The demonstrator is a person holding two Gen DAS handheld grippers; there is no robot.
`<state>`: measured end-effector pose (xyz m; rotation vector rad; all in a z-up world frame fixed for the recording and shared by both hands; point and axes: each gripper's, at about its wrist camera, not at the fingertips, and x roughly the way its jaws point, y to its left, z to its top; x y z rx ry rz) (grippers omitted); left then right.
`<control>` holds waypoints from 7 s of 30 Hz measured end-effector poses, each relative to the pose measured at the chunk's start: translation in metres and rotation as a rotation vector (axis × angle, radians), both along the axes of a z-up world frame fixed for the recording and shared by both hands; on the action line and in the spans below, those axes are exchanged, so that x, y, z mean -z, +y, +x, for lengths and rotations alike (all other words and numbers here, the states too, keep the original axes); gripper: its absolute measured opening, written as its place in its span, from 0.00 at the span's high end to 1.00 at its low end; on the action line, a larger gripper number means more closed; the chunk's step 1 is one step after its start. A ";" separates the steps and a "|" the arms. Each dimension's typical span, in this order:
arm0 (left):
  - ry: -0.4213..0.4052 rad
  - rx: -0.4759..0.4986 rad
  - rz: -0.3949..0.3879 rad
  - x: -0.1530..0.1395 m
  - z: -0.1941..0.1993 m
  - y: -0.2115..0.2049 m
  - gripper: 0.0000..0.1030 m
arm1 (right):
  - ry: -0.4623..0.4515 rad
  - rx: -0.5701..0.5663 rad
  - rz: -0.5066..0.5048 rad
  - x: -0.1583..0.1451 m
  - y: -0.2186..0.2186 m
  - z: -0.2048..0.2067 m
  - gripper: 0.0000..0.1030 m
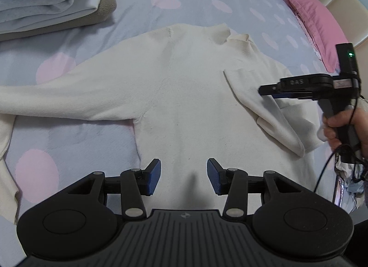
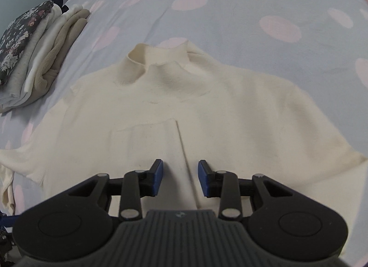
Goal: Fold clothes
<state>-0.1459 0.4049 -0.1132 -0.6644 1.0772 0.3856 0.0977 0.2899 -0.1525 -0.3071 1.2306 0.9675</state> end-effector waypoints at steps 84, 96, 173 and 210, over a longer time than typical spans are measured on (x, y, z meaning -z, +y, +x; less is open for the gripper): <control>-0.114 -0.127 0.192 -0.001 0.034 0.071 0.97 | -0.220 0.242 -0.025 0.003 -0.195 0.008 0.99; -0.147 -0.181 0.138 -0.002 0.017 0.075 0.59 | -0.212 0.161 0.069 -0.010 -0.188 -0.003 0.63; 0.147 -0.753 0.122 0.027 -0.177 0.150 0.60 | -0.117 0.095 0.074 -0.019 -0.177 -0.040 0.25; -0.195 0.327 0.075 -0.013 0.048 -0.096 0.95 | -0.108 -0.145 -0.011 -0.011 -0.168 -0.140 0.20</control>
